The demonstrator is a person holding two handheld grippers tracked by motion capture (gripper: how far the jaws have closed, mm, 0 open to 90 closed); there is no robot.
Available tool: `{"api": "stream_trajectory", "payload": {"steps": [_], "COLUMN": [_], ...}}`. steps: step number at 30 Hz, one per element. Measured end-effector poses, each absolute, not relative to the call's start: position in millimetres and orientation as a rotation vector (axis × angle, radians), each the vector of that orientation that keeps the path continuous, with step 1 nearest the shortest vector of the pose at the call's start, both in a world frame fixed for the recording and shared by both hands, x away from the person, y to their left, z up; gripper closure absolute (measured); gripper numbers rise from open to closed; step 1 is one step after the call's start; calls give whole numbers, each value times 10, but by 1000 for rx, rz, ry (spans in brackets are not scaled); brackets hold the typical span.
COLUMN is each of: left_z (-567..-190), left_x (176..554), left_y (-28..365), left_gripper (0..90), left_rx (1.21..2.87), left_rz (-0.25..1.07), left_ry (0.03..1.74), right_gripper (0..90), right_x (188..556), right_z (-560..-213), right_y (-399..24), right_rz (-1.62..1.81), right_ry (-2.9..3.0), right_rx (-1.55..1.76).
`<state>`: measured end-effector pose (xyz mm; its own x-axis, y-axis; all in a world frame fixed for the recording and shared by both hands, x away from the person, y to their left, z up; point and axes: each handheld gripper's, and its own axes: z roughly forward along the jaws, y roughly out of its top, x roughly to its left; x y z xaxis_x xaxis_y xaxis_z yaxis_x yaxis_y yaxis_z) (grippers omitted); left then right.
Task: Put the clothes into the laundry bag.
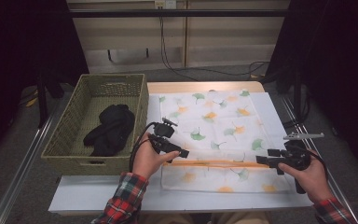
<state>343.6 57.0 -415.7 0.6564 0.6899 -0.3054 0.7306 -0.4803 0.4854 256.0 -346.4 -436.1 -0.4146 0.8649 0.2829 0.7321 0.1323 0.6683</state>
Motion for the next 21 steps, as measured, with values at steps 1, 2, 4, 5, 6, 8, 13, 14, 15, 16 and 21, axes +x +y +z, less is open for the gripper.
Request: {"api": "stream_trajectory", "payload": {"steps": [1,2,4,5,6,8,13,14,15,16,21], "left_z": [-4163,-4166,-4176,-4181,-4186,-4194,-4212,-4208,-4200,-4194,-4177], "left_x": [3431,3427,3424,3419,3424,3418,3420,3425,3425,3424,3439], "left_y": [569,572,575,573,583,581,577,578,576,571,559], "left_gripper": [124,123,120,115,115,109,89,86,82,79,63], "left_rx": [2282,2280,2294,2297,2302,2294,2291,2294,2301,2297,2289], "left_rz": [-90,-103,-104,-99,-108,-105,-113,-112,-111,-118,-118], "left_ry": [1094,1092,1098,1100,1087,1093,1101,1098,1096,1096,1074], "right_gripper": [269,267,259,259,258,253,247,242,234,239,236], "right_x": [2565,2572,2589,2598,2606,2615,2635,2641,2650,2653,2686], "right_z": [-4365,-4368,-4383,-4387,-4393,-4399,-4416,-4419,-4417,-4416,-4424], "right_y": [-3442,-3414,-3370,-3348,-3331,-3287,-3212,-3199,-3189,-3182,-3133], "right_rz": [1144,1140,1127,1121,1116,1101,1082,1085,1076,1071,1076], "right_ry": [2235,2247,2261,2272,2282,2299,2323,2325,2327,2325,2338], "right_rx": [1576,1579,1561,1551,1527,1515,1489,1472,1463,1465,1434]}}
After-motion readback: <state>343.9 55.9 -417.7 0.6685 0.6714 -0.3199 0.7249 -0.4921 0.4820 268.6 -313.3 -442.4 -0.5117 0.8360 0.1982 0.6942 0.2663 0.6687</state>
